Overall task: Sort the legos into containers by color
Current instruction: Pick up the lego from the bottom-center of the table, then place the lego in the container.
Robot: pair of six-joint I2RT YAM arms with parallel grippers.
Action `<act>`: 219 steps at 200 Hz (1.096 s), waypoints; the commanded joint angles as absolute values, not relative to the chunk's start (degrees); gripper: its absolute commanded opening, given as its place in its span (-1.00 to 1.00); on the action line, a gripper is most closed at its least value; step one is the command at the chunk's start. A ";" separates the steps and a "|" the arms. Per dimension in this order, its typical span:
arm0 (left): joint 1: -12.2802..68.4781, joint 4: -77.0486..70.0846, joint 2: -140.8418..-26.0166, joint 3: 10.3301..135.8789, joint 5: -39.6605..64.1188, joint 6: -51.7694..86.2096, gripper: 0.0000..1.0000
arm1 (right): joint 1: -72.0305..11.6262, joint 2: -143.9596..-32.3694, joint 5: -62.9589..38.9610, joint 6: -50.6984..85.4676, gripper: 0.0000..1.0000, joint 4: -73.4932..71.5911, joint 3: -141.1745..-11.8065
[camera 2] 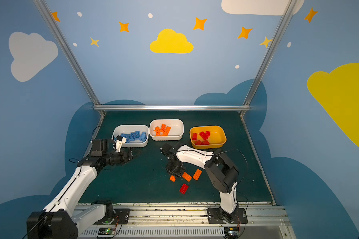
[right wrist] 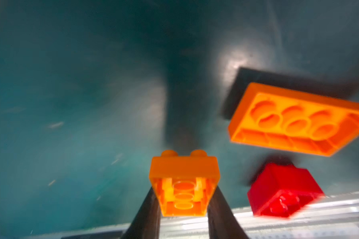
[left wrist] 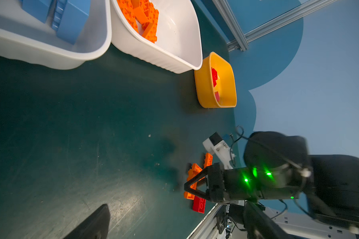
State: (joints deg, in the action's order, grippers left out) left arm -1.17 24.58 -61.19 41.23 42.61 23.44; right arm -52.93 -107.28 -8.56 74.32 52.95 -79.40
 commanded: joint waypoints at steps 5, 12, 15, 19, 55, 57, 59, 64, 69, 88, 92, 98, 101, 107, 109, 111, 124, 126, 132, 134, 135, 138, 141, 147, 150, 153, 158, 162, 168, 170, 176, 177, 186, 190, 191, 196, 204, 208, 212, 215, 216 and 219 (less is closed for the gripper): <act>-1.53 26.85 -61.60 43.65 42.80 21.63 0.99 | -51.06 -103.07 -2.53 65.67 -0.55 57.75 -87.58; -1.73 27.09 -61.81 43.95 42.74 21.39 0.99 | -49.92 -103.57 -2.53 63.39 -0.56 57.67 -89.54; -1.80 27.22 -61.61 44.07 42.86 21.36 0.99 | -49.42 -104.02 -2.55 62.46 -0.55 57.72 -90.49; -1.78 27.40 -61.61 44.26 42.87 21.28 0.99 | -48.86 -104.61 -2.74 61.34 -0.55 57.79 -91.82; -2.20 28.45 -61.81 44.92 43.05 20.51 0.99 | -43.59 -113.03 -5.50 47.94 -0.54 55.15 -106.00; -2.24 28.47 -61.79 44.98 43.02 20.57 0.99 | -43.28 -113.71 -5.64 47.43 -0.54 55.25 -107.05; -2.25 28.52 -61.79 45.00 43.01 20.57 0.99 | -43.01 -114.38 -5.87 46.97 -0.55 55.36 -108.11; -2.22 28.61 -61.76 44.99 43.06 20.63 0.99 | -42.27 -116.08 -6.51 45.76 -0.54 55.46 -110.61; -2.31 28.63 -61.93 45.06 43.01 20.57 0.99 | -41.56 -117.79 -7.14 44.81 -0.53 55.49 -113.08; -2.46 29.09 -61.80 44.96 42.89 20.34 0.99 | -38.87 -124.03 -7.87 43.20 -0.53 56.37 -121.19; -2.55 29.18 -61.72 44.95 42.81 20.37 0.99 | -38.35 -125.29 -8.05 43.11 -0.52 56.73 -123.06; -2.66 29.26 -61.69 44.91 42.77 20.38 0.99 | -37.73 -127.28 -8.28 42.59 -0.52 56.98 -125.32; -2.64 29.31 -61.61 44.82 42.86 20.32 0.99 | -37.44 -128.20 -8.34 42.17 -0.52 56.98 -126.32; -2.70 29.35 -61.76 44.82 42.89 20.30 0.99 | -36.91 -130.05 -8.47 41.60 -0.50 57.35 -128.40; -2.65 29.36 -61.82 44.76 42.89 20.30 0.99 | -36.74 -130.67 -8.51 41.51 -0.50 57.47 -129.11; -2.77 29.36 -61.80 44.72 42.78 20.30 0.99 | -36.56 -131.28 -8.59 41.43 -0.50 57.61 -129.77; -2.80 29.35 -61.94 44.56 42.80 20.24 0.99 | -35.59 -134.92 -8.37 40.04 -0.48 58.04 -133.74; -2.85 29.35 -61.96 44.56 42.79 20.22 0.99 | -35.46 -135.38 -8.18 39.96 -0.47 58.19 -134.29; -2.82 29.44 -62.13 44.65 42.80 20.20 0.99 | -34.98 -136.66 -8.10 39.65 -0.46 58.06 -135.67; -2.81 29.44 -62.20 44.60 42.85 20.15 0.99 | -34.87 -137.02 -8.31 39.53 -0.45 57.89 -136.05; -2.81 29.44 -62.21 44.63 42.87 20.14 0.99 | -34.79 -137.20 -8.42 39.45 -0.45 57.77 -136.27; -2.85 29.44 -62.18 44.65 42.89 20.13 0.99 | -34.58 -137.74 -8.89 39.20 -0.43 57.48 -136.84; -2.88 29.44 -62.25 44.65 42.81 20.00 0.99 | -34.40 -138.09 -9.22 38.81 -0.42 57.07 -137.25; -2.82 29.44 -62.38 44.65 42.73 20.02 0.99 | -34.20 -138.80 -9.36 37.95 -0.39 56.19 -137.79; -2.81 29.44 -62.47 44.64 42.67 19.97 0.99 | -34.16 -139.05 -9.18 37.51 -0.38 55.72 -138.03; -2.81 29.44 -62.44 44.64 42.59 19.96 0.99 | -34.04 -139.19 -9.00 37.04 -0.36 55.26 -138.03; -2.86 29.45 -62.66 44.64 42.61 20.08 0.99 | -33.89 -139.28 -8.80 36.29 -0.33 54.60 -138.11; -2.91 29.37 -62.86 44.60 42.69 19.95 0.99 | -33.78 -139.23 -8.72 35.80 -0.30 54.28 -138.01; -2.87 29.45 -62.90 44.59 42.71 19.94 0.99 | -33.67 -138.92 -8.47 35.31 -0.22 54.23 -138.07; -2.87 29.49 -62.92 44.63 42.71 19.90 0.99 | -33.62 -138.84 -8.47 35.09 -0.18 54.23 -138.07; -2.89 29.61 -63.02 44.57 42.76 19.86 0.99 | -33.57 -138.34 -8.32 34.61 -0.01 54.65 -137.99; -2.85 29.61 -62.93 44.56 42.74 19.82 0.99 | -33.57 -138.25 -8.25 34.58 0.02 54.79 -137.94; -2.93 29.54 -63.02 44.40 42.63 19.78 0.99 | -33.57 -137.06 -7.92 34.54 0.21 56.72 -137.98; -2.88 29.49 -62.99 44.30 42.62 19.78 0.99 | -33.62 -136.40 -7.83 34.51 0.27 57.93 -137.91; -2.89 29.47 -63.00 44.30 42.62 19.78 0.99 | -33.64 -136.23 -7.83 34.48 0.28 58.19 -137.91; -2.94 29.40 -62.95 44.13 42.71 19.88 0.99 | -33.74 -135.22 -7.74 33.86 0.31 59.52 -137.53; -2.88 29.14 -62.93 43.99 42.68 19.98 0.99 | -33.99 -132.96 -7.52 32.90 0.31 61.46 -136.00; -2.82 29.02 -63.06 43.93 42.71 20.08 0.99 | -34.17 -131.46 -7.40 32.30 0.32 61.84 -134.49; -2.88 28.95 -63.06 43.94 42.78 20.12 0.99 | -34.39 -129.66 -7.11 31.51 0.33 61.83 -132.41; -2.83 28.88 -63.06 43.95 42.87 20.12 0.99 | -34.57 -128.25 -6.93 30.97 0.33 61.65 -130.56; -2.82 28.85 -63.12 43.90 42.88 20.12 0.99 | -34.64 -127.67 -6.89 30.78 0.33 61.54 -129.88; -2.81 28.83 -63.18 43.87 42.95 20.17 0.99 | -34.77 -126.04 -6.86 30.18 0.35 61.38 -127.79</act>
State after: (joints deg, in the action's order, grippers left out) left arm -2.63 28.27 -62.96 43.77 42.44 20.84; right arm -33.61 -137.12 -7.92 34.85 56.90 -134.43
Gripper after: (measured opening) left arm 0.995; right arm 0.660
